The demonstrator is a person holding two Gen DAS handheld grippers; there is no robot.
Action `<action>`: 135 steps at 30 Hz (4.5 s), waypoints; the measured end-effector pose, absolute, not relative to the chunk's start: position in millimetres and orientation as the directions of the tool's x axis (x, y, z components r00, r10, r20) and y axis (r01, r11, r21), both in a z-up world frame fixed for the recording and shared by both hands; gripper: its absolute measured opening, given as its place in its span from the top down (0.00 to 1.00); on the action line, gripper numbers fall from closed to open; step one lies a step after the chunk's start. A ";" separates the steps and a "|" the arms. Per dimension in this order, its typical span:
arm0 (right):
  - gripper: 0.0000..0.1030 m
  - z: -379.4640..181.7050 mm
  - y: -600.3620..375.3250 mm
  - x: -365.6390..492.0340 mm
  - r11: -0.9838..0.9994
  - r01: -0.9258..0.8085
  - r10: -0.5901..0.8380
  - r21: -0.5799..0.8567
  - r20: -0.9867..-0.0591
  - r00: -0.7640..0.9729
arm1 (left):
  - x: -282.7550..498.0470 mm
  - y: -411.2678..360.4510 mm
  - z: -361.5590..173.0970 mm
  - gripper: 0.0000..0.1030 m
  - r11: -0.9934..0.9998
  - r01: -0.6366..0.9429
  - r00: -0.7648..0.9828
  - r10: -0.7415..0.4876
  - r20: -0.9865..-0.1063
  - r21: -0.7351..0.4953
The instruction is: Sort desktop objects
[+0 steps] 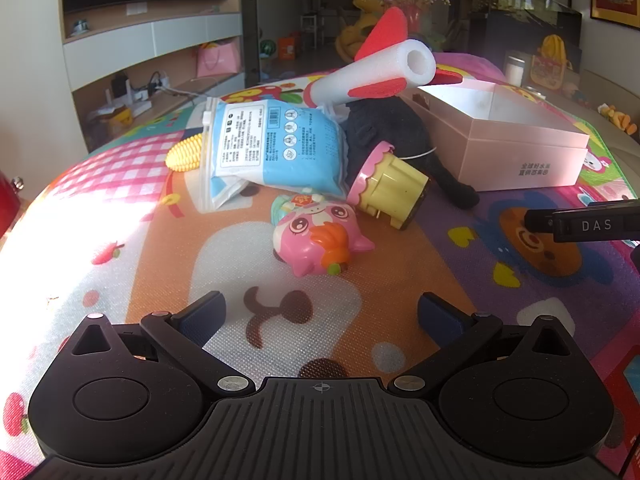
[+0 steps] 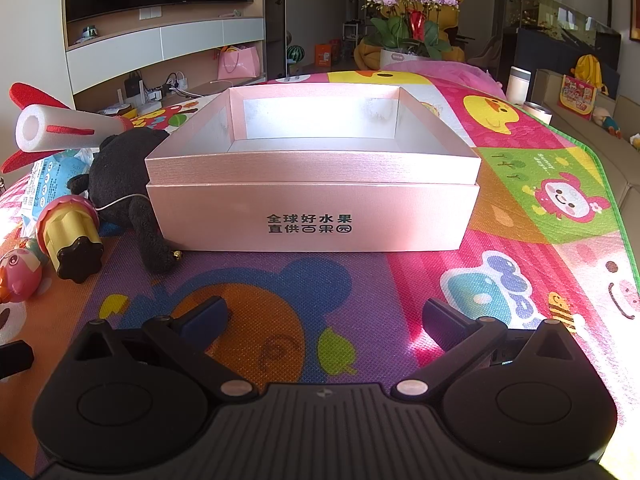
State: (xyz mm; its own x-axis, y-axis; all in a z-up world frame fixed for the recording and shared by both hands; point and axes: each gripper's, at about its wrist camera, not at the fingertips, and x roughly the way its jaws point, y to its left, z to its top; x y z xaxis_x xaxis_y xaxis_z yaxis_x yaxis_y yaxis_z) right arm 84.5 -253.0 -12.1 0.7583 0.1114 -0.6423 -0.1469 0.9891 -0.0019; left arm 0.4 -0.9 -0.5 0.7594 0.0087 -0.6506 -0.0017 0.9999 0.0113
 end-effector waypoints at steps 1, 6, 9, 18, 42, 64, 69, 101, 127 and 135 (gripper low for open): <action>0.00 -12.1 -252.8 84.6 0.989 -0.147 0.111 -0.002 -0.642 0.758 | 0.4 -0.9 -0.5 0.00 1.000 -0.002 0.759 0.009 -0.651 0.011; 0.00 -12.2 -252.1 85.1 0.989 -0.147 0.111 -0.002 -0.642 0.758 | 0.4 -0.9 -0.5 0.00 1.000 -0.002 0.759 0.009 -0.651 0.012; 0.00 -12.2 -252.0 85.1 0.989 -0.147 0.111 -0.002 -0.642 0.758 | 0.5 -0.7 -0.6 0.00 1.000 -0.002 0.759 0.009 -0.651 0.012; 0.00 -12.2 -252.1 85.1 0.989 -0.147 0.112 -0.002 -0.642 0.758 | 0.5 -0.8 -0.6 0.00 1.000 -0.002 0.759 0.010 -0.651 0.012; 0.00 -10.5 -248.3 87.7 0.987 -0.159 0.120 0.001 -0.661 0.741 | -1.0 -3.0 -0.8 0.00 1.000 -0.011 0.761 0.019 -0.648 0.017; 0.17 32.7 -186.5 38.1 0.892 -0.447 0.361 -0.066 -0.492 0.792 | -20.2 58.1 31.7 0.00 0.989 -0.147 0.792 0.112 -0.601 -0.010; 0.37 31.3 -118.8 43.3 0.802 -0.554 0.402 -0.225 -0.482 0.779 | -29.3 91.4 46.1 0.00 0.967 -0.250 0.797 0.171 -0.580 -0.057; 0.22 30.4 -222.5 20.1 0.903 -0.413 0.412 0.119 -0.509 0.756 | 9.0 12.0 28.7 0.00 1.000 0.028 0.786 -0.029 -0.618 -0.012; 0.47 62.9 -144.8 38.4 0.737 -0.662 0.642 0.137 -0.449 0.621 | -6.9 39.1 36.7 0.00 0.998 0.019 0.835 -0.047 -0.549 -0.057; 0.39 44.6 -215.1 33.9 0.888 -0.444 0.439 0.123 -0.514 0.737 | 58.7 6.7 56.1 0.00 0.986 0.030 0.903 0.045 -0.428 0.167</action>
State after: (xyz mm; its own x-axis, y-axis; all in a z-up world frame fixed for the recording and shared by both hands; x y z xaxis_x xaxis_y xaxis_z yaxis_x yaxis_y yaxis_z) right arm 33.9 -215.1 44.6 0.7370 0.4394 -0.5136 -0.4438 0.8877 0.1226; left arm 58.7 6.7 56.1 0.9028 0.0450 -0.4277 0.0298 0.9856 0.1666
